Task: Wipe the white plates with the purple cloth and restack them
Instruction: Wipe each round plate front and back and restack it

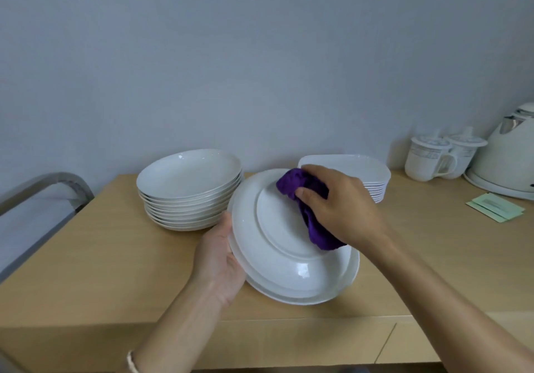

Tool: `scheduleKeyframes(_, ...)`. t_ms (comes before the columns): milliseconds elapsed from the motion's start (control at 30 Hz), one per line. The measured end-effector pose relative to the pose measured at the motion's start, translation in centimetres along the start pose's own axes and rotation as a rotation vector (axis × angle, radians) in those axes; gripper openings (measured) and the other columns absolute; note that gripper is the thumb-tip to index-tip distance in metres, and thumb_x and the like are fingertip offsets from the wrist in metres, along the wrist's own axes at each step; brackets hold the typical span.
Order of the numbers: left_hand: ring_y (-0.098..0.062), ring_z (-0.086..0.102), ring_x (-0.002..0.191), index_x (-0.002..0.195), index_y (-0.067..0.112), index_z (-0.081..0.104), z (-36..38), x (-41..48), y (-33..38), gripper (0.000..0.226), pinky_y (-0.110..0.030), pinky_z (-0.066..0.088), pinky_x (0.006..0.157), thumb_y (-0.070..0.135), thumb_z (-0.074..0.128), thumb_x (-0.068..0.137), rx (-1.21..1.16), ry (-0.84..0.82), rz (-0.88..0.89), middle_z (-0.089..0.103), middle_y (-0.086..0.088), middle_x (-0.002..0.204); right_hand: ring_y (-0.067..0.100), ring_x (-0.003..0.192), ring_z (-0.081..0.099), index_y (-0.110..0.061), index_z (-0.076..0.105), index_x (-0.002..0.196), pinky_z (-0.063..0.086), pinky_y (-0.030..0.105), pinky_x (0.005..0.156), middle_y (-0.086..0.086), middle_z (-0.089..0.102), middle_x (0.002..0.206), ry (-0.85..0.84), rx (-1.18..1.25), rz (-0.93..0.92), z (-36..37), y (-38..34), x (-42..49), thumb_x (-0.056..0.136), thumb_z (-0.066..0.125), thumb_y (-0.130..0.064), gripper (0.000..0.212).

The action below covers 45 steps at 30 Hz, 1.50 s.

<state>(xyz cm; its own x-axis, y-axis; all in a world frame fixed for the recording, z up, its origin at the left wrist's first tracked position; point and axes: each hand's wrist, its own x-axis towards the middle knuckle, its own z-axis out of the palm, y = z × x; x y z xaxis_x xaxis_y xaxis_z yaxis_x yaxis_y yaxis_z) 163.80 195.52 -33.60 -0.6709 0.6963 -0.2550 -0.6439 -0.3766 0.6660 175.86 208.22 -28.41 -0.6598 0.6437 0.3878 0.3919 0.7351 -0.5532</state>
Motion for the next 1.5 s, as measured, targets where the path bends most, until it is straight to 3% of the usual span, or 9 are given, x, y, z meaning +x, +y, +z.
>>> scheduleKeyframes(333,-0.024,0.071,0.097,0.118,0.001,0.063,-1.3,1.4,-0.6,0.037,-0.039,0.051,0.089,0.023,0.037,0.107,0.075,0.013,-0.061,0.074,-0.016,0.108,0.014,0.105,0.055,-0.035,0.057,0.121,0.047,0.036,0.086,-0.012,0.062,0.113,-0.082,-0.044,-0.009,3.5,1.7,-0.1,0.092,0.053,-0.038,0.030)
scheduleKeyframes(500,-0.016,0.067,0.107,0.112,0.013,0.066,-3.0,2.0,-0.1,0.026,-0.030,0.050,0.090,0.015,0.041,0.106,0.531,-0.056,0.197,0.074,-0.003,0.112,0.013,0.107,0.052,-0.035,0.056,0.124,0.043,0.031,0.086,-0.013,0.061,0.114,-0.060,-0.069,-0.044,4.7,1.9,0.1,0.092,0.053,-0.038,0.032)
scheduleKeyframes(567,-0.009,0.062,0.114,0.111,0.025,0.064,-3.8,2.3,-0.2,0.017,-0.028,0.046,0.094,0.031,0.053,0.101,0.841,-0.097,0.385,0.071,0.012,0.112,0.013,0.108,0.052,-0.034,0.055,0.126,0.041,0.029,0.085,-0.013,0.060,0.116,-0.053,-0.079,-0.042,4.9,2.0,0.0,0.093,0.052,-0.038,0.033)
scheduleKeyframes(700,-0.010,0.050,0.129,0.137,0.043,0.042,-5.1,2.4,-0.5,0.088,-0.042,0.043,0.107,0.068,0.078,0.060,1.140,-0.321,0.424,0.053,0.011,0.137,0.017,0.115,0.049,-0.032,0.050,0.131,0.040,0.032,0.092,-0.010,0.056,0.124,-0.053,-0.106,-0.048,5.0,2.1,-0.5,0.094,0.049,-0.039,0.037)
scheduleKeyframes(867,-0.007,0.020,0.148,0.149,0.054,-0.002,-6.9,3.0,-0.7,0.154,-0.044,0.028,0.119,0.060,0.097,0.030,1.216,-0.423,0.268,0.017,0.016,0.161,0.013,0.115,0.047,-0.030,0.054,0.127,0.039,0.035,0.096,-0.011,0.057,0.123,-0.158,-0.025,-0.203,5.7,0.5,-0.9,0.088,0.044,-0.048,0.044)
scheduleKeyframes(1133,-0.012,0.038,0.140,0.151,0.048,0.016,-6.4,2.1,0.1,0.135,-0.046,0.041,0.108,0.058,0.095,0.042,1.304,-0.480,0.419,0.036,0.021,0.152,0.021,0.122,0.044,-0.027,0.049,0.133,0.035,0.034,0.100,-0.005,0.054,0.131,-0.080,-0.153,-0.038,5.8,2.5,2.0,0.095,0.046,-0.041,0.041)
scheduleKeyframes(1233,-0.013,0.034,0.143,0.152,0.048,-0.004,-7.0,2.3,-0.1,0.154,-0.045,0.040,0.109,0.078,0.086,0.031,1.412,-0.372,0.365,0.027,0.024,0.156,0.017,0.120,0.044,-0.024,0.051,0.132,0.032,0.025,0.099,-0.006,0.055,0.128,-0.085,-0.114,-0.170,6.2,1.4,-0.3,0.092,0.047,-0.045,0.045)
scheduleKeyframes(1367,-0.012,0.044,0.136,0.148,0.047,0.018,-6.7,2.0,-0.2,0.133,-0.045,0.046,0.103,0.067,0.091,0.039,1.322,-0.431,0.426,0.043,0.020,0.147,0.009,0.114,0.046,-0.019,0.055,0.128,0.032,0.018,0.095,-0.006,0.059,0.122,-0.172,0.048,-0.302,6.4,-0.4,-0.9,0.092,0.049,-0.040,0.042)
scheduleKeyframes(1500,-0.007,0.043,0.135,0.143,0.049,0.024,-5.9,1.7,0.1,0.125,-0.043,0.045,0.103,0.064,0.091,0.040,1.328,-0.425,0.515,0.044,0.021,0.144,0.017,0.103,0.052,-0.019,0.060,0.120,0.040,0.030,0.090,0.000,0.064,0.110,-0.219,0.059,-0.374,7.2,-2.2,2.0,0.091,0.050,-0.036,0.034)
